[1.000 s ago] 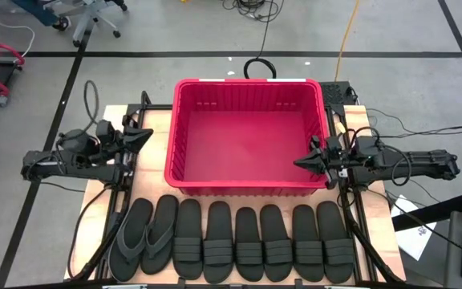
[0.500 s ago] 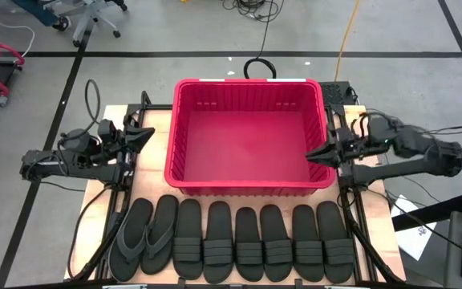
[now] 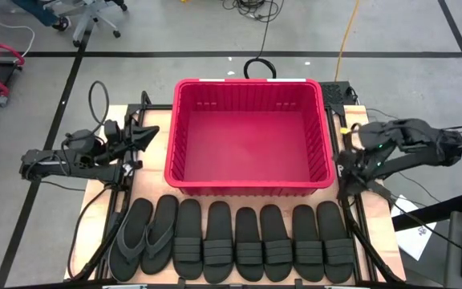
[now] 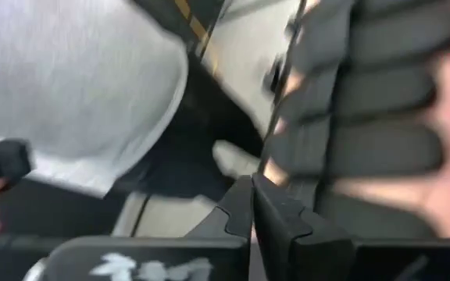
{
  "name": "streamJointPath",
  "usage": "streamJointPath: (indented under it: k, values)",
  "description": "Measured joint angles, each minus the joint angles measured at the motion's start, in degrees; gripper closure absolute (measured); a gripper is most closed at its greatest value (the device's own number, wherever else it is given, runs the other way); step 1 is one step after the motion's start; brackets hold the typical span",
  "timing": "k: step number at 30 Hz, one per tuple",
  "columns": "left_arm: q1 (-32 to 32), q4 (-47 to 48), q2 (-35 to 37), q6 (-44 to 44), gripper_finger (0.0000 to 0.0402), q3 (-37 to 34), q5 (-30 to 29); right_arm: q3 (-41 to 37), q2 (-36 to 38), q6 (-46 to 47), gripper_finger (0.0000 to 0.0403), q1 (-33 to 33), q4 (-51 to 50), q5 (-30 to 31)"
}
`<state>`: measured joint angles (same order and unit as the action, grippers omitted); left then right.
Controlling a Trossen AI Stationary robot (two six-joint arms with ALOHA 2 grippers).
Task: Pick and place slides into bin
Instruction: Put the black slide into the red container
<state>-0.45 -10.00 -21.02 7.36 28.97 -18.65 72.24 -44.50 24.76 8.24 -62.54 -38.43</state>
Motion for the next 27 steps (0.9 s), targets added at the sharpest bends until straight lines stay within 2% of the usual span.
streamJointPath:
  k: [5, 12, 18, 23, 27]
  values:
    - [0.0, 0.01, 0.0, 0.48, 0.038, 0.0, -0.55, -5.82, 0.36, 3.6, 0.0402, 5.75, -0.45, -3.85]
    - [0.0, 4.6, 0.02, 0.67, 0.038, 0.0, -1.45, -15.88, 0.33, 6.83, 0.0402, 12.38, -0.54, -3.77]
    - [0.0, 7.24, 0.0, 0.74, 0.038, 0.0, -5.4, -24.57, 0.31, 8.45, 0.0402, 16.43, 8.1, -6.67]
    - [0.0, 7.24, 0.0, 0.81, 0.038, 0.0, -6.98, -29.18, 0.1, 10.74, 0.0402, 21.72, 16.69, -4.79]
    - [0.0, 7.28, 0.0, 1.81, 0.038, 0.0, -6.99, -32.7, -0.17, 16.23, 0.0403, 24.69, 18.25, -4.42]
